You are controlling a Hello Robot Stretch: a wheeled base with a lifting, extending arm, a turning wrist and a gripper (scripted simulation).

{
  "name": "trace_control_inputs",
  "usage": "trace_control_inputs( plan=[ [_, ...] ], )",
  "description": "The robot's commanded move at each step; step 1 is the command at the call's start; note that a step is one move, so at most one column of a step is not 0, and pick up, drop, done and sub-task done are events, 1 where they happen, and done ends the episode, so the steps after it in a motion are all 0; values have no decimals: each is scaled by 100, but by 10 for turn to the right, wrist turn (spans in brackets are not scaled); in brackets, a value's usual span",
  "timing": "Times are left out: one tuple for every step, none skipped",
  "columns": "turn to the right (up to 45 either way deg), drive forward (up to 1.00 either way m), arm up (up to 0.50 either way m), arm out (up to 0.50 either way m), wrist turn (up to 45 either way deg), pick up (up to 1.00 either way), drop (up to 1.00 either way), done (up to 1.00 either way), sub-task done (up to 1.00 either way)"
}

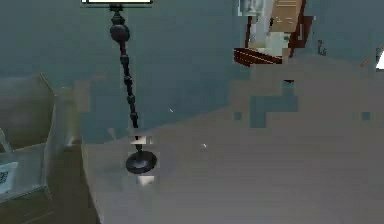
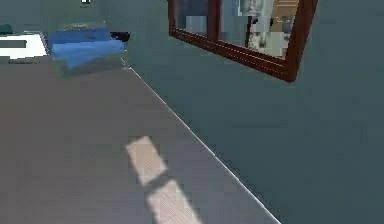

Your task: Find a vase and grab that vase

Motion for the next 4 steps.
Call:
trace_control_inputs(
  plan=[
    [-450,0,0,0,0,0,0,0,0],
    [-360,0,0,0,0,0,0,0,0],
    [0,15,0,0,0,0,0,0,0],
    [-450,0,0,0,0,0,0,0,0]
  ],
)
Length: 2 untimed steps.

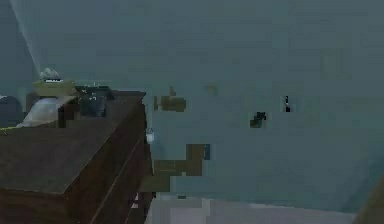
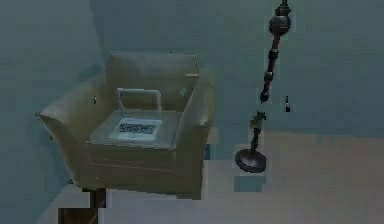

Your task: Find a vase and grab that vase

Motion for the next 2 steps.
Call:
trace_control_inputs(
  plan=[
    [-450,0,0,0,0,0,0,0,0],
    [-450,0,0,0,0,0,0,0,0]
  ],
)
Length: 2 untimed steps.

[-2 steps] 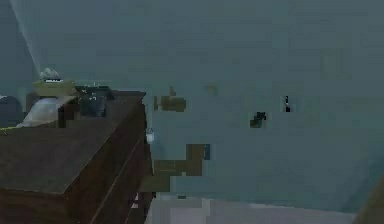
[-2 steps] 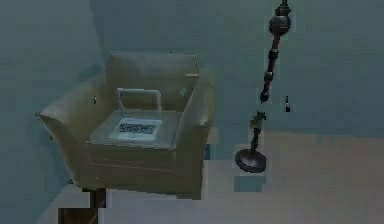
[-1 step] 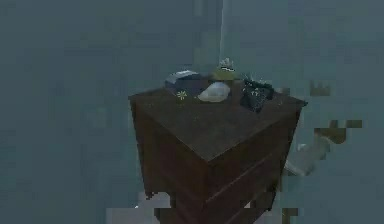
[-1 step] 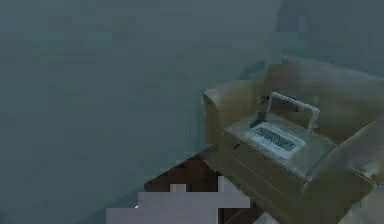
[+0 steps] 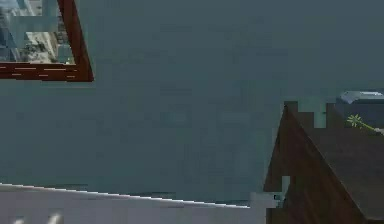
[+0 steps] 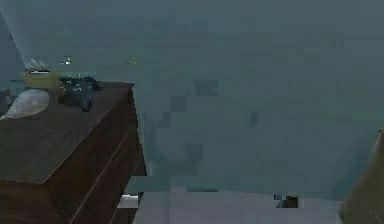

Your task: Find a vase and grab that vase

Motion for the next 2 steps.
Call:
trace_control_inputs(
  plan=[
    [-300,0,0,0,0,0,0,0,0],
    [450,0,0,0,0,0,0,0,0]
  ],
)
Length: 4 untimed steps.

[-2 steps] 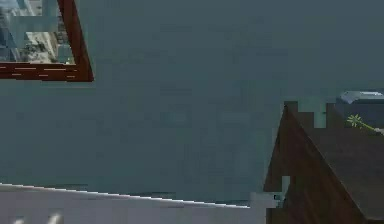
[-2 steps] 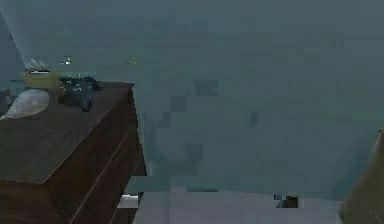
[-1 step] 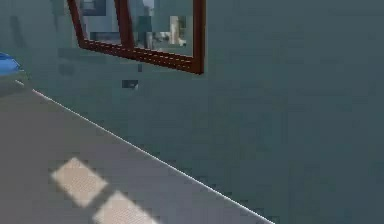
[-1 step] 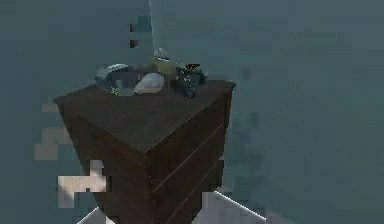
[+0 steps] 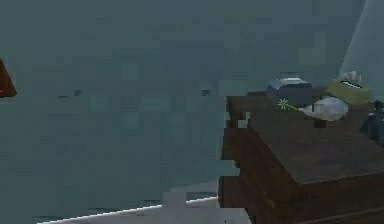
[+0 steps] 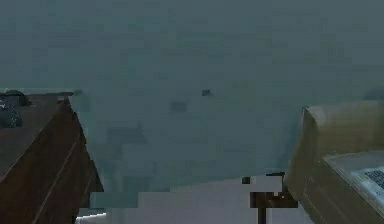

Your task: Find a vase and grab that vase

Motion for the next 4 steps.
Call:
trace_control_inputs(
  plan=[
    [450,0,0,0,0,0,0,0,0],
    [90,0,0,0,0,0,0,0,0],
    [0,45,0,0,0,0,0,0,0],
    [-450,0,0,0,0,0,0,0,0]
  ],
)
